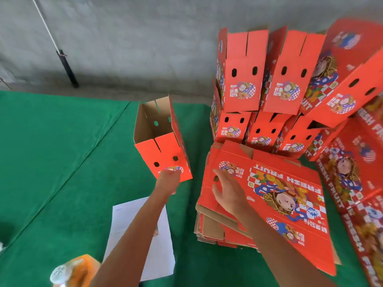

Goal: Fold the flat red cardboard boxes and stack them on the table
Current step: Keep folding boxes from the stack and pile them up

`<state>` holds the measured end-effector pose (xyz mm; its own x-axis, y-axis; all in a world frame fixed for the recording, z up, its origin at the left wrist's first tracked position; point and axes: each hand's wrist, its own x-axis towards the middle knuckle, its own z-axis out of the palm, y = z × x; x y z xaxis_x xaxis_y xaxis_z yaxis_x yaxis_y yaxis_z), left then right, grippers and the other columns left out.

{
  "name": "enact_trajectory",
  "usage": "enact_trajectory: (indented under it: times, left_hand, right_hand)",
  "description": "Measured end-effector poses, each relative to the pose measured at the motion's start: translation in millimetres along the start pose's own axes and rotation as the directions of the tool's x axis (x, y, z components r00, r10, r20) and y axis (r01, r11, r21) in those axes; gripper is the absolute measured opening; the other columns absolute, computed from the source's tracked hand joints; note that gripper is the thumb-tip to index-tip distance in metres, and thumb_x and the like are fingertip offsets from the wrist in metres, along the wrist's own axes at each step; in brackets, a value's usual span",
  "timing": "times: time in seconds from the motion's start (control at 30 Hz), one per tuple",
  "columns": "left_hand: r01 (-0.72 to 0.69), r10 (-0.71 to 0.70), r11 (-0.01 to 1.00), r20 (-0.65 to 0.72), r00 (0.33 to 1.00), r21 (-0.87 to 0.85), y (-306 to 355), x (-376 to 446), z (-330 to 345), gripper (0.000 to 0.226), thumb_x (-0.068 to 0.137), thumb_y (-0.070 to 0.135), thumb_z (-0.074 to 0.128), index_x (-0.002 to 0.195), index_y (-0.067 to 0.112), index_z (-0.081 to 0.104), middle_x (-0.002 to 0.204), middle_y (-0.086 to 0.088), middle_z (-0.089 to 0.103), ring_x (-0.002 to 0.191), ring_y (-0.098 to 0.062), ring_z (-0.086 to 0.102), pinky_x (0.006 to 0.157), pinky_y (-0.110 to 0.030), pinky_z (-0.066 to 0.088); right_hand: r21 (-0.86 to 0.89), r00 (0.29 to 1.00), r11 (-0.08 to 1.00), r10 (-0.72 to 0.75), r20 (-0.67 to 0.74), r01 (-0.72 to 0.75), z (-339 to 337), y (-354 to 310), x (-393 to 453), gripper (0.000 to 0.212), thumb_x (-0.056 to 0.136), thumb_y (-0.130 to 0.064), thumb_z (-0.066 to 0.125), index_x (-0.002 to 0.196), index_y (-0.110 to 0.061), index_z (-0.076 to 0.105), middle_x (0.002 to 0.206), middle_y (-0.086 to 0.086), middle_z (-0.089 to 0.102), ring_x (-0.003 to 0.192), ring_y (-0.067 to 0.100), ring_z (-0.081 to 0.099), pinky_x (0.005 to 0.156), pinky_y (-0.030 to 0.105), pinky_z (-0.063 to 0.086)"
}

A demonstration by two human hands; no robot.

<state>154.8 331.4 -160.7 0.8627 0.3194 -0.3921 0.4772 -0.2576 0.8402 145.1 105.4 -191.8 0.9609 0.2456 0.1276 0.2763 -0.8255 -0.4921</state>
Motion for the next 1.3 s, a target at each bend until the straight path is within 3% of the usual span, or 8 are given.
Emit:
enact_trajectory:
  times: [0.13,0.33,0.43,0.57,0.8,0.93,1.13,1.3]
  left_hand:
    - [-0.196,0.165,0.947,0.140,0.976,0.254,1,-41,58,0.027,0.091,0.024,0.055,0.073,0.004,0.059,0.074,-0.014,0.051,0.072,-0.027,0.047,0.065,-0.038,0.038]
    - [-0.199,0.164,0.861,0.115,0.980,0.468,-2,-81,97,0.024,0.097,0.010,0.051,0.095,0.002,0.073,0.089,-0.010,0.069,0.082,-0.029,0.066,0.070,-0.035,0.051]
    - [-0.240,0.217,0.791,0.108,0.970,0.563,-1,-103,111,0.023,0.095,0.007,0.050,0.096,-0.002,0.071,0.094,-0.017,0.071,0.090,-0.035,0.069,0.076,-0.042,0.057]
    - [-0.217,0.218,0.862,0.051,0.975,0.458,-7,-135,119,0.019,0.091,0.010,0.057,0.107,0.009,0.069,0.100,-0.013,0.073,0.093,-0.033,0.068,0.080,-0.038,0.056]
    - [-0.293,0.295,0.951,0.001,0.956,-0.102,33,-180,80,0.015,0.093,0.020,0.073,0.101,0.031,0.081,0.086,0.015,0.078,0.079,-0.001,0.071,0.064,-0.011,0.050]
    - [-0.287,0.329,0.930,0.177,0.927,-0.229,70,-212,72,0.031,0.073,0.052,0.073,0.084,0.025,0.082,0.080,0.006,0.074,0.088,-0.020,0.066,0.075,-0.030,0.057]
    - [-0.279,0.235,0.948,0.251,0.939,0.155,86,-249,91,0.100,0.090,0.088,0.027,0.141,0.009,0.061,0.146,-0.019,0.057,0.136,-0.034,0.052,0.119,-0.047,0.035]
    - [0.160,-0.168,0.986,0.451,0.877,0.056,61,-265,81,0.135,0.039,0.109,0.051,0.142,0.022,0.045,0.150,-0.020,0.049,0.138,-0.047,0.045,0.100,-0.070,0.043]
  right_hand:
    - [-0.088,0.921,0.921,0.366,-0.136,-0.379,-43,70,-62,0.061,0.104,-0.038,0.052,0.155,-0.008,0.036,0.157,0.013,0.043,0.145,0.030,0.040,0.120,0.046,0.035]
    - [-0.095,0.534,0.527,0.842,-0.081,-0.845,-90,158,-172,0.097,0.097,-0.075,0.032,0.157,0.002,0.026,0.160,0.025,0.034,0.145,0.040,0.040,0.116,0.050,0.039]
    - [0.117,0.616,0.610,0.788,0.014,-0.783,-100,172,-201,0.069,0.100,-0.065,0.044,0.112,0.000,0.065,0.096,0.012,0.071,0.080,0.024,0.072,0.075,0.041,0.063]
    - [0.237,0.603,0.601,0.794,-0.074,-0.763,-130,164,-220,0.056,0.102,-0.053,0.054,0.114,0.002,0.058,0.077,0.001,0.060,0.060,0.012,0.060,0.046,0.021,0.041]
    - [0.516,0.673,0.621,0.731,-0.110,-0.590,-213,148,-250,0.043,0.098,-0.053,0.063,0.113,-0.013,0.064,0.089,0.002,0.074,0.069,0.020,0.074,0.055,0.028,0.059]
    - [0.640,0.728,0.630,0.667,-0.157,-0.440,-266,128,-254,0.064,0.093,-0.070,0.058,0.104,-0.010,0.076,0.066,-0.007,0.070,0.079,0.022,0.071,0.082,0.044,0.062]
    - [0.774,0.727,0.429,0.684,0.059,-0.466,-274,109,-241,0.043,0.098,-0.054,0.062,0.104,-0.013,0.074,0.092,0.007,0.080,0.092,0.024,0.076,0.079,0.042,0.065]
    - [0.724,0.679,0.297,0.664,0.312,-0.623,-248,132,-264,0.043,0.091,-0.052,0.072,0.114,-0.016,0.066,0.105,0.008,0.076,0.102,0.027,0.070,0.080,0.041,0.059]
